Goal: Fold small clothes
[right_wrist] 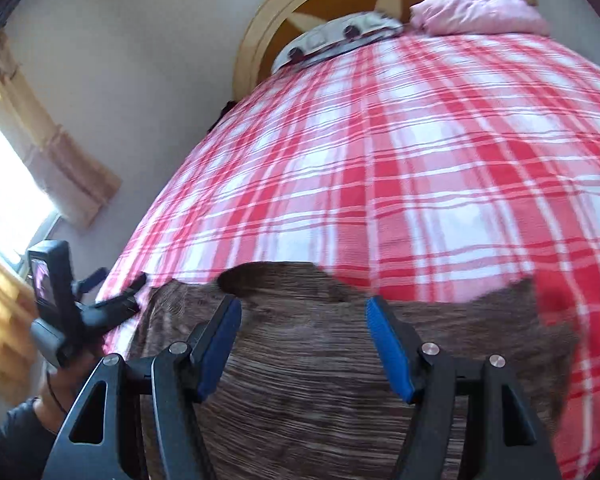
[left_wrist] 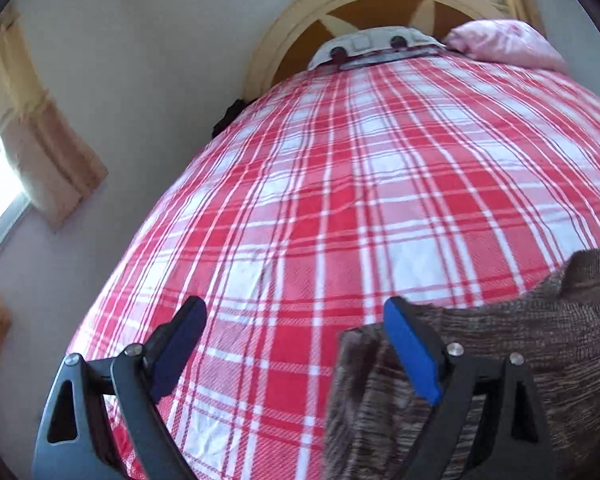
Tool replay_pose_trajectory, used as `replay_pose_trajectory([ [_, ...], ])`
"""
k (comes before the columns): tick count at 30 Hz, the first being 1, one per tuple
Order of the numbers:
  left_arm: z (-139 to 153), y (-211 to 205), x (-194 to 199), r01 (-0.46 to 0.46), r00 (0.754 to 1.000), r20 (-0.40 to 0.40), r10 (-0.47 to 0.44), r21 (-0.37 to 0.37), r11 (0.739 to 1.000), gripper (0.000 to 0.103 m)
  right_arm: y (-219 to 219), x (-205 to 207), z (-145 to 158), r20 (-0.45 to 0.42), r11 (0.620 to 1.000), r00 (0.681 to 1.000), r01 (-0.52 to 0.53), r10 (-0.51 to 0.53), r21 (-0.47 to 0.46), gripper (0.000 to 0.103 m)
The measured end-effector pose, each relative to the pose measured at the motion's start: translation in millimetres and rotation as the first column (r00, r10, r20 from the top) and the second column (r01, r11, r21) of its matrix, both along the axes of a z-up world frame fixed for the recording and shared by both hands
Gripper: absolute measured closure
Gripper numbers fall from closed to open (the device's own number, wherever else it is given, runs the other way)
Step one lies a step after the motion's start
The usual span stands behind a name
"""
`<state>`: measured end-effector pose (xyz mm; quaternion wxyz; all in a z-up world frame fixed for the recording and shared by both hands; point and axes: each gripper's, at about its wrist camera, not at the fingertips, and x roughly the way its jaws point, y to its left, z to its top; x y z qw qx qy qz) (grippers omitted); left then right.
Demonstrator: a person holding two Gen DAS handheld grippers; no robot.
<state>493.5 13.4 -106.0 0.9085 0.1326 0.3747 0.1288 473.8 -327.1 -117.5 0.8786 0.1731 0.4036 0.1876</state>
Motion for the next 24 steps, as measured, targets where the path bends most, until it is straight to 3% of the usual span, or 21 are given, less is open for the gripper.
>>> replay_pose_trajectory([
  [4, -12.5, 23.7, -36.3, 0.027, 0.998, -0.050, -0.032, -0.083, 0.996, 0.011, -32.9, -28.6, -9.5, -0.017, 0.999, 0.999, 0.033, -0.032, 0.041, 0.037],
  [9, -22.1, 40.7, -113.3, 0.127, 0.987, -0.077, -0.143, -0.177, 0.976, 0.011, -82.5, -102.6, -1.1, 0.009, 0.998, 0.998, 0.057, -0.057, 0.031, 0.037],
  [16, -40.7, 42.6, -148.4, 0.141, 0.979, -0.114, -0.171, -0.234, 0.962, 0.011, -120.0, -180.2, -15.3, -0.049, 0.994, 0.993, 0.109, -0.108, 0.028, 0.037],
  [20, -51.5, 36.5, -155.3, 0.112, 0.982, -0.129, -0.139, -0.197, 0.974, 0.010, -102.5, -197.2, -25.6, -0.069, 0.995, 0.995, 0.071, -0.076, -0.072, 0.037],
  [24, -54.2, 38.0, -162.2, 0.099, 0.985, -0.123, -0.124, -0.186, 0.978, 0.006, -84.8, -208.0, -34.0, -0.067, 0.967, 0.994, 0.067, -0.086, -0.247, 0.038],
])
